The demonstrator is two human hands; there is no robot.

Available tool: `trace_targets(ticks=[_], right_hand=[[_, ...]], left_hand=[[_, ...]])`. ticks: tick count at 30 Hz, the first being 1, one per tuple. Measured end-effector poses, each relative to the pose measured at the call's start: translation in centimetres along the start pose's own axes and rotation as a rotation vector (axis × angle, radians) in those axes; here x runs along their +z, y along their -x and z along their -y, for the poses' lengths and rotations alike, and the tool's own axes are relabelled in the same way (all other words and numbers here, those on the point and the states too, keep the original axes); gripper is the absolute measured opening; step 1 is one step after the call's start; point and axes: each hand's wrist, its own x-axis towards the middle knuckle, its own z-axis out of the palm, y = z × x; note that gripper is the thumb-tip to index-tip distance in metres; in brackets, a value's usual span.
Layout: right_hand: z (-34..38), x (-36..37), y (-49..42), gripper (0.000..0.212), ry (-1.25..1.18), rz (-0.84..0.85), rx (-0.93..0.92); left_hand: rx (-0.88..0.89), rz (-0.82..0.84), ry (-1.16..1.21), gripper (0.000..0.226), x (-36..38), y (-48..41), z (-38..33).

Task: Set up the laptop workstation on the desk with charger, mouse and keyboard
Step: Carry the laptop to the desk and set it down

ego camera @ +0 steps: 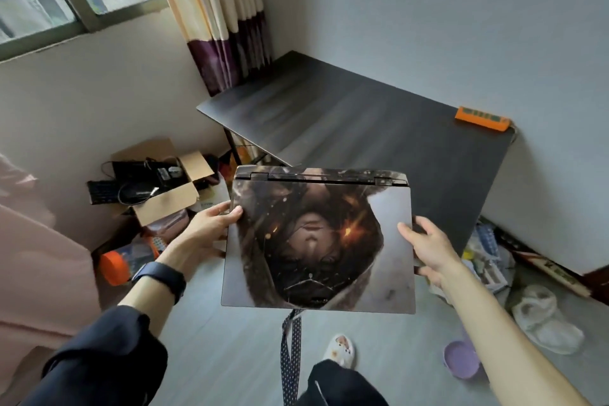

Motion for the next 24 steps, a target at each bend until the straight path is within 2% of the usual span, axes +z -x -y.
trace_targets(ticks=[3,11,14,19,24], right_hand=[[3.2,0.7,-5.0,0.041,0.049,0.000,0.028],[9.5,3.0,-17.4,0.050,0.044,0.001,0.138],[11.0,3.9,-21.7,0.053,0.019,-0.026,0.202],[13.5,6.0,-30.6,0.052,-0.042,-0.126,0.275],[17.0,8.3,-38.6,0.053,-0.034,-0.273,0.406]], left_hand=[[-0.006,0.003,-0.098,0.045,0.7,-5.3,-3.0],[-0.122,0.035,-0.124,0.035,2.4,-20.3,-9.6],[-0.159,0.054,-0.158,0.039,4.1,-26.2,-12.1],[-0.227,0.140,-0.229,0.050,6.8,-39.4,-16.7],[-0.275,0.260,-0.322,0.034,10.9,-50.9,-22.5]])
